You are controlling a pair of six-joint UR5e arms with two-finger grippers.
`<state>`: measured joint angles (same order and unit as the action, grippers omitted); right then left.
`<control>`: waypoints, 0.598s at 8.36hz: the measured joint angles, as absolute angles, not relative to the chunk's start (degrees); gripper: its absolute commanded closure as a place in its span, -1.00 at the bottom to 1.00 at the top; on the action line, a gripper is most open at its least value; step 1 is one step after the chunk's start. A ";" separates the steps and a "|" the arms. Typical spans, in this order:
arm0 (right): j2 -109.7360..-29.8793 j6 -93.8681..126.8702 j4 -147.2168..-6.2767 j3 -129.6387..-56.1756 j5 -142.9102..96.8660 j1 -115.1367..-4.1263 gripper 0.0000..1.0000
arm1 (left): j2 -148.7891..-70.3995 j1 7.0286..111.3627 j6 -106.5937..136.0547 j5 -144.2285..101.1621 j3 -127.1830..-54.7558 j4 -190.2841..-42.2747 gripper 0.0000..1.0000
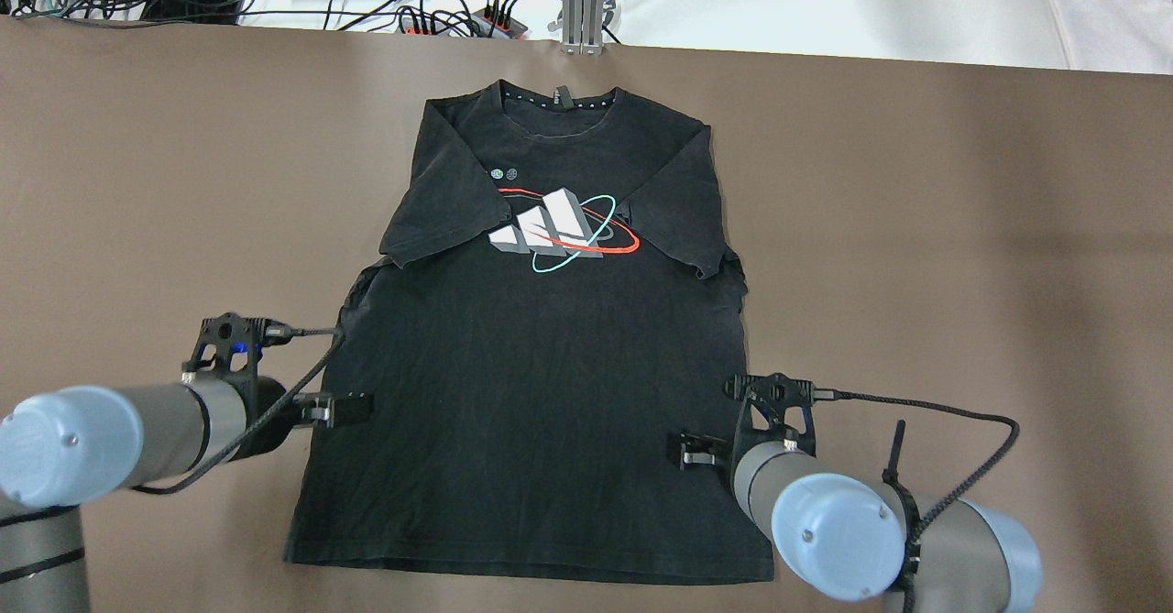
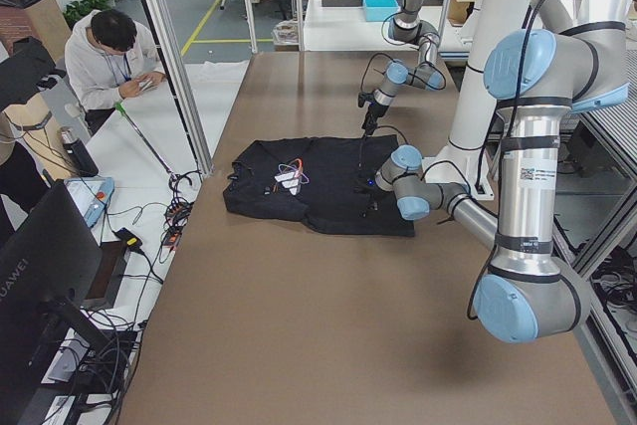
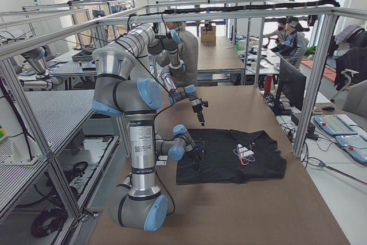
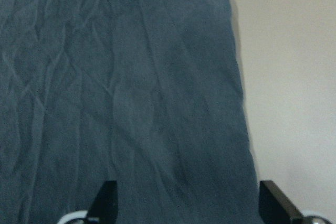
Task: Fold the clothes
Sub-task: 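Move both grippers down to the shirt's hem corners nearest the robot, then grasp the hem corners with both grippers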
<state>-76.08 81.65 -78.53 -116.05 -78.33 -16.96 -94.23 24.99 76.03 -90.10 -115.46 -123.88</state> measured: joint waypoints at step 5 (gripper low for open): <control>-84.43 85.44 -78.49 -122.84 -75.85 -9.41 -0.90 | -85.36 10.41 82.00 -82.22 -119.50 -123.66 -0.37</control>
